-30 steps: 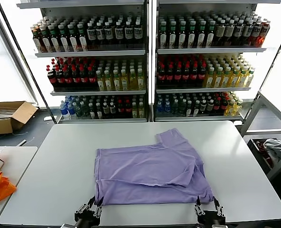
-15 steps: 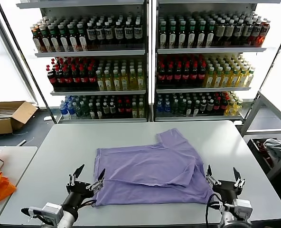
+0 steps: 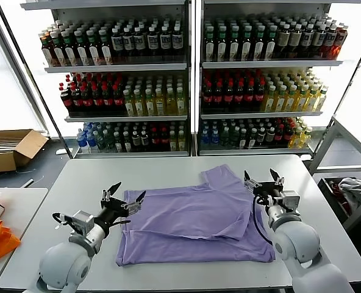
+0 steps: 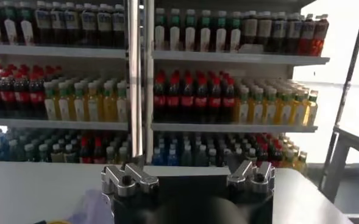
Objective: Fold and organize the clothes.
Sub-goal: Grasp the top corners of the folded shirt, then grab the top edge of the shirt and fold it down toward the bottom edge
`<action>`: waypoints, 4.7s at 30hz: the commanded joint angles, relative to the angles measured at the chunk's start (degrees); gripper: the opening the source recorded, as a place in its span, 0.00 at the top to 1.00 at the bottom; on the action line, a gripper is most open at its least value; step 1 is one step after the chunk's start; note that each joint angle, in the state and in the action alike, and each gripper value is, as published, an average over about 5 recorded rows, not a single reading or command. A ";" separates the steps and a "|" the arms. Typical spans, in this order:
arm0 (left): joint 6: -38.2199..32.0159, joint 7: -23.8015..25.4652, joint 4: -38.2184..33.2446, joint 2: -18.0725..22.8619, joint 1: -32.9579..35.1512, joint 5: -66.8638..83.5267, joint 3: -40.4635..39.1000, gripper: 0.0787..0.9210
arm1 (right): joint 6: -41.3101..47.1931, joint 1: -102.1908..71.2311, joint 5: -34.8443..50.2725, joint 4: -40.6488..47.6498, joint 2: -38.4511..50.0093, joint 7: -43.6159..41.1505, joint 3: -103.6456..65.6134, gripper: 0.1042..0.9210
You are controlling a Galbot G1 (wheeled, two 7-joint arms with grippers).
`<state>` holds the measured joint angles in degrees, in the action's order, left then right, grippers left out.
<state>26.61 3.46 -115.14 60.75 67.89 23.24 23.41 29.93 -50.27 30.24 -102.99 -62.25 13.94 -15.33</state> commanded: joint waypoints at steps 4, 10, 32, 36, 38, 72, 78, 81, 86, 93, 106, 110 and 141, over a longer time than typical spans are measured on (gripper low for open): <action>4.12 0.28 21.02 -0.43 -15.19 4.47 -5.99 0.12 | 2.99 17.03 -1.13 23.02 -4.78 -7.06 9.00 0.12; 4.90 -0.97 24.05 0.73 -16.31 4.13 -6.33 0.12 | 2.25 19.00 -3.00 29.54 -9.24 -6.51 7.19 0.12; 5.99 -1.82 27.91 1.76 -16.93 3.81 -6.50 0.12 | 1.22 23.88 -8.70 44.82 -19.04 -6.06 5.48 0.12; 6.01 -1.88 28.31 1.76 -17.10 3.81 -6.68 0.12 | 1.34 23.79 -8.84 45.09 -19.52 -5.77 5.25 0.12; 6.01 -1.89 28.49 1.76 -17.19 3.83 -6.79 0.12 | 1.32 23.80 -8.82 45.16 -19.54 -5.67 5.22 0.12; 5.35 -1.89 27.46 1.53 -15.91 3.96 -8.95 0.85 | 1.76 18.82 -5.97 39.46 -18.63 -1.74 4.39 0.79; 0.84 -1.32 24.85 1.68 -14.46 3.11 -8.22 0.99 | 1.31 16.30 -4.69 32.35 -17.76 -1.31 3.44 0.97; -2.91 -0.88 22.85 1.49 -13.36 2.87 -7.81 0.99 | 0.85 15.10 -3.58 28.11 -17.60 -0.06 2.36 0.99; -6.78 -0.74 19.34 0.71 -11.16 1.35 -7.06 0.99 | -0.37 13.12 -1.93 21.43 -16.72 0.98 1.00 0.99; -7.06 -0.81 13.43 -0.31 -6.91 1.19 -4.82 0.99 | -2.21 8.98 -2.15 11.65 -14.24 1.03 0.73 0.99; -6.22 -0.96 7.51 1.22 1.60 -3.00 -1.78 0.99 | -2.24 -2.06 -2.92 -2.95 -12.55 1.89 -0.78 0.99; -6.45 -0.29 5.96 0.99 4.50 -3.28 -0.11 0.99 | -1.60 -8.51 -4.29 -7.24 -11.75 2.94 -1.78 0.99; -8.91 1.41 1.56 4.78 16.24 -10.61 1.94 0.99 | -2.54 -28.54 -9.73 -13.31 -12.71 6.72 -8.84 0.99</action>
<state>18.22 4.71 -112.53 64.79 79.72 14.75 24.76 27.51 -75.52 21.05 -115.88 -74.96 20.10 -23.12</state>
